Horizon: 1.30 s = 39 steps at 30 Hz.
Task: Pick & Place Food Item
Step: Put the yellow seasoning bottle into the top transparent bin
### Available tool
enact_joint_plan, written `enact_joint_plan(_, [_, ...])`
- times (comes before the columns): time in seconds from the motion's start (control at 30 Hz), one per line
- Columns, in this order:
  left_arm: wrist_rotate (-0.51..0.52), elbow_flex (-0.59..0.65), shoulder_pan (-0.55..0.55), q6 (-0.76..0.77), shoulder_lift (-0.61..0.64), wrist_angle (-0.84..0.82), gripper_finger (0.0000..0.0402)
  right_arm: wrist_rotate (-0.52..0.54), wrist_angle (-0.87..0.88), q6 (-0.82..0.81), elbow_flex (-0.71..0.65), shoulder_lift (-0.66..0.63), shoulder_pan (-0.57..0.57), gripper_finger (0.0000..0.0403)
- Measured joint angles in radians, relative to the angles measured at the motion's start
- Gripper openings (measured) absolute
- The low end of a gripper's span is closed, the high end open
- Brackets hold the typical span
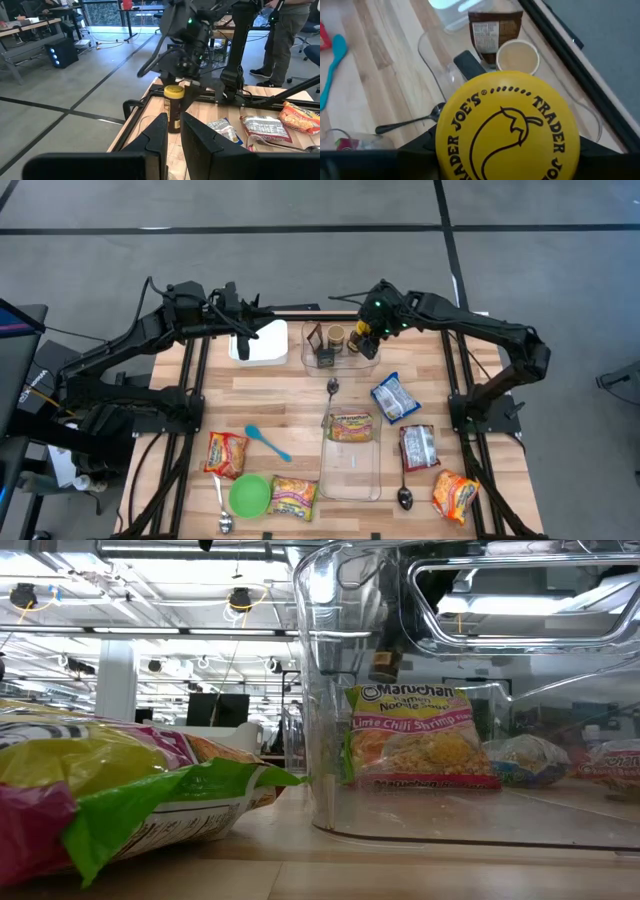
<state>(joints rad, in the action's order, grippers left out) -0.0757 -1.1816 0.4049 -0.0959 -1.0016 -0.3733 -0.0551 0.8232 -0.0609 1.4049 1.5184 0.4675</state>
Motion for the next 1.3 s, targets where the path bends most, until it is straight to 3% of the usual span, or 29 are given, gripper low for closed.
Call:
enact_joint_plan(0.67, [0.000,0.000,0.000,0.000,0.000,0.000,0.0044,0.003,-0.039,-0.038,0.000,0.197,0.046,0.0196])
enact_joint_plan(1.3, [0.000,0.000,0.000,0.000,0.000,0.000,0.0044,0.086,-0.072,-0.163,-0.044,0.201,-0.017,0.0196])
